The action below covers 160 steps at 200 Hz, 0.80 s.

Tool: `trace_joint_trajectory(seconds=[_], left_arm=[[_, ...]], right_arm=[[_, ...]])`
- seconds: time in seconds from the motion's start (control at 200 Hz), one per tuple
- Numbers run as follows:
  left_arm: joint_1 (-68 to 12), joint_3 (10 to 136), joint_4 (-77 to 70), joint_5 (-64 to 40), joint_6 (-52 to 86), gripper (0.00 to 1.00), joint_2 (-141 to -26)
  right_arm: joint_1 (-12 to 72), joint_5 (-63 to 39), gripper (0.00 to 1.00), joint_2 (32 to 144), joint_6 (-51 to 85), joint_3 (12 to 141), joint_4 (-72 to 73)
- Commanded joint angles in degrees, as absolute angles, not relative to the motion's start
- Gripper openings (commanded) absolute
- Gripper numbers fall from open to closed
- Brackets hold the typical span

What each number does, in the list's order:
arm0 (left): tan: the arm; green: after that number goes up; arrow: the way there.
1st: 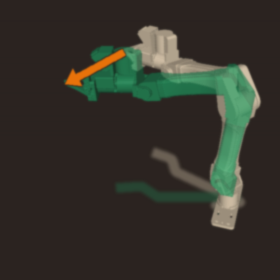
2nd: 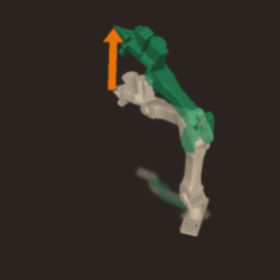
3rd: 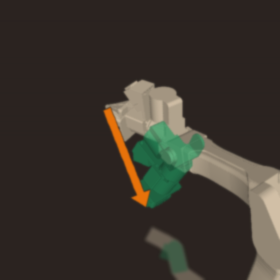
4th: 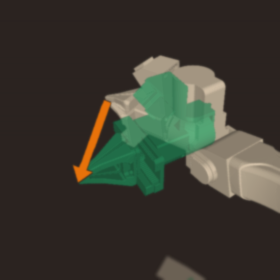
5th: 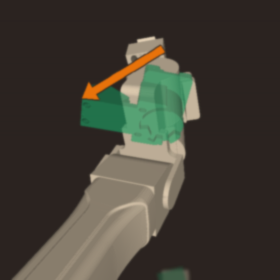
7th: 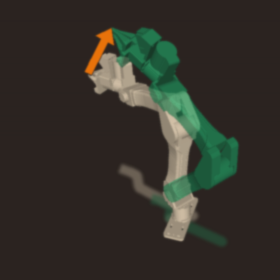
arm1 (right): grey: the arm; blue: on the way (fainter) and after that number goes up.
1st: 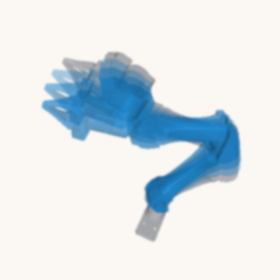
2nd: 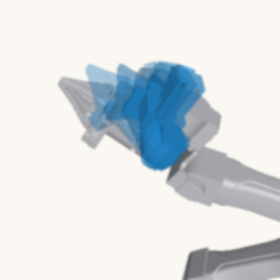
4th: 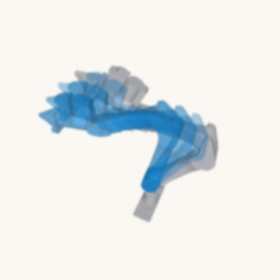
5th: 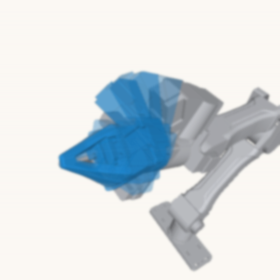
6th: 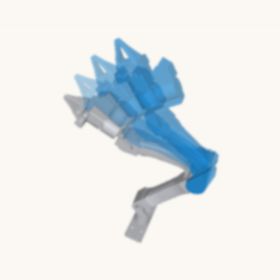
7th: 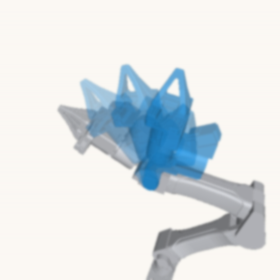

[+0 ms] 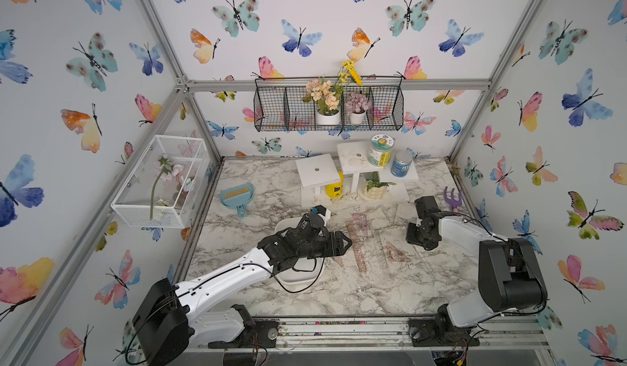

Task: Put the scattered rulers into the storage box
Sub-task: Pick up the ruler from the center of the board.

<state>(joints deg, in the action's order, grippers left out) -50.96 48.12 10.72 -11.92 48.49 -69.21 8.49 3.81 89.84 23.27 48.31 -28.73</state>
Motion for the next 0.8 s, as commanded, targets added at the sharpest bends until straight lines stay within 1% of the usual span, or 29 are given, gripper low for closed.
trace_joint_trajectory(seconds=[0.0, 0.37, 0.556, 0.796], left_arm=[[-50.52, 48.95, 9.35, -13.67, 47.64, 0.75, -69.77], [-50.52, 48.6, 9.45, -13.54, 47.52, 0.76, -69.09], [-50.49, 47.81, 9.36, -13.27, 48.09, 0.76, -68.23], [-50.45, 47.33, 9.43, -13.27, 48.78, 0.76, -67.68]], right_arm=[[8.61, 4.04, 0.37, 90.79, 22.41, 49.4, -30.68], [8.64, 1.64, 0.36, 92.11, 22.32, 48.96, -30.31], [8.65, 0.82, 0.3, 91.43, 22.76, 48.35, -30.07], [8.7, 0.24, 0.26, 91.13, 23.03, 47.86, -29.93]])
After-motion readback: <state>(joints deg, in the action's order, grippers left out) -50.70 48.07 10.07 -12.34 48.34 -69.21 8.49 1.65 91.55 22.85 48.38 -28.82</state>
